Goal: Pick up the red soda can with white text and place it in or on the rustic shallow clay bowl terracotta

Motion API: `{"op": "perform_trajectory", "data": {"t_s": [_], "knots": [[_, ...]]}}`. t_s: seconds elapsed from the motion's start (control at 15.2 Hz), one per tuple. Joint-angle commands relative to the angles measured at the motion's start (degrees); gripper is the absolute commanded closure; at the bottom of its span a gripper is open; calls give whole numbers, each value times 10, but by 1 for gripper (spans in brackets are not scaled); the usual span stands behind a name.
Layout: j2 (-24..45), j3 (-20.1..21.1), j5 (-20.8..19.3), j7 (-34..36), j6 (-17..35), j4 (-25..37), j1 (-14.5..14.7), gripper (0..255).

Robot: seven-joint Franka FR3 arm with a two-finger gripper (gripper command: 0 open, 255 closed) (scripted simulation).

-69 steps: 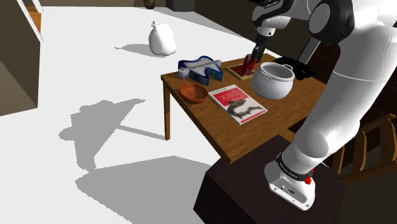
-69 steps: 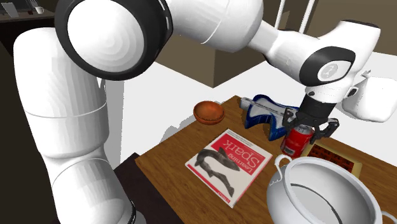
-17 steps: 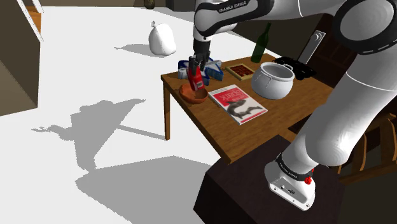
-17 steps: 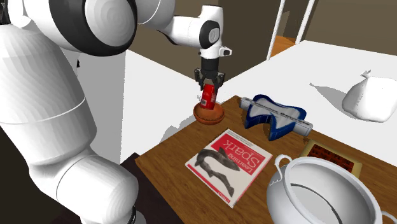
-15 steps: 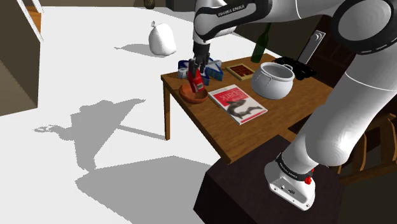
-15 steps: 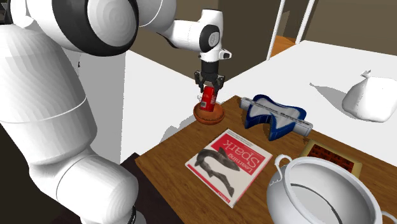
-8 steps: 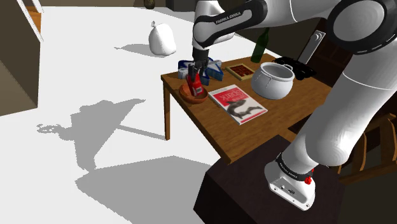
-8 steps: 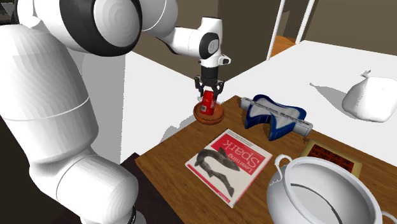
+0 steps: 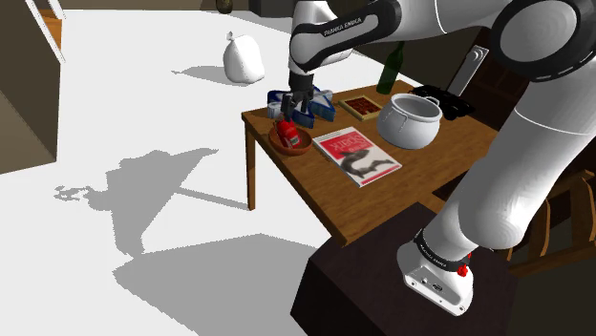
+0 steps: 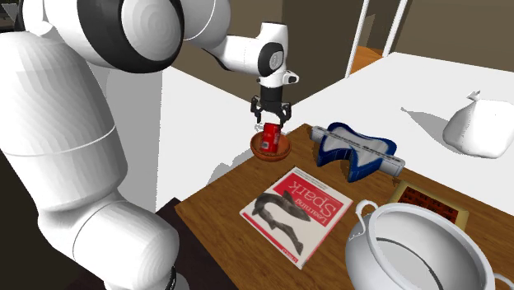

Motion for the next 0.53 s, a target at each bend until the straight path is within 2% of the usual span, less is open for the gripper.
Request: {"op": "perform_trajectory", "data": {"t_s": [0.0,0.07,0.33,0.46], "knots": [[0,0,0,0,0,0,0,0],[0,0,0,0,0,0,0,0],[-24,-1,-5,3,-69,44,1,0],[-25,0,-5,3,-69,44,1,0]]}}
